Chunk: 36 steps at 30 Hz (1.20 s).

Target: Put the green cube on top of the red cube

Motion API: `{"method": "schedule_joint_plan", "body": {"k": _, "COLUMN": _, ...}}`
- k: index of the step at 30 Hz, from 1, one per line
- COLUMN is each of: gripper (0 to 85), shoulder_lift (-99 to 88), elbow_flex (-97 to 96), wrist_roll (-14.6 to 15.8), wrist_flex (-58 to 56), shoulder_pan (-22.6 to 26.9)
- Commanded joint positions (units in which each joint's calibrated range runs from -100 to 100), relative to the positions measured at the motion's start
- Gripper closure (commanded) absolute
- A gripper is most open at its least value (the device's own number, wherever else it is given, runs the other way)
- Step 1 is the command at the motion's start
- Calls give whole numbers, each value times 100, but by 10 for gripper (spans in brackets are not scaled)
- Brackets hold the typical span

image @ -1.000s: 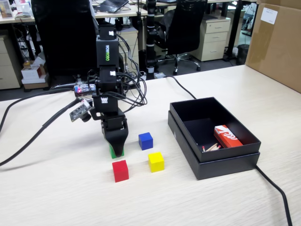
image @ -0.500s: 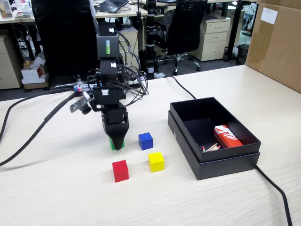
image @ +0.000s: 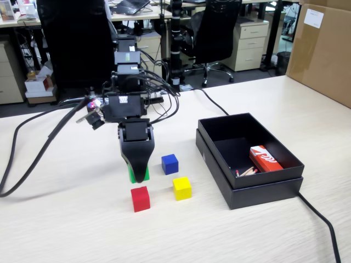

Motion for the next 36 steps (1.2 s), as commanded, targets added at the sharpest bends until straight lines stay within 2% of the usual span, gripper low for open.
{"method": "schedule_joint_plan", "body": {"k": 1, "gripper": 846, "shoulder_lift": -69, "elbow_flex": 433, "wrist_roll": 24, "wrist_flex": 17, "shoulder_pan": 10}}
{"method": "schedule_joint_plan", "body": {"k": 24, "gripper": 843, "shoulder_lift": 206, "elbow_flex": -2, "wrist_roll": 63, "wrist_flex": 17, "shoulder_pan": 0}}
{"method": "schedule_joint_plan", "body": {"k": 27, "gripper": 712, "shoulder_lift": 252, "elbow_flex": -20, "wrist_roll": 63, "wrist_flex": 25, "shoulder_pan": 0}}
{"method": "schedule_joint_plan", "body": {"k": 33, "gripper": 684, "shoulder_lift": 252, "elbow_flex": -11, "wrist_roll": 59, "wrist_flex": 25, "shoulder_pan": 0}}
{"method": "schedule_joint_plan", "body": {"k": 36, "gripper": 577, "shoulder_lift": 264, "elbow_flex": -20, "wrist_roll": 59, "wrist_flex": 25, "shoulder_pan": 10}}
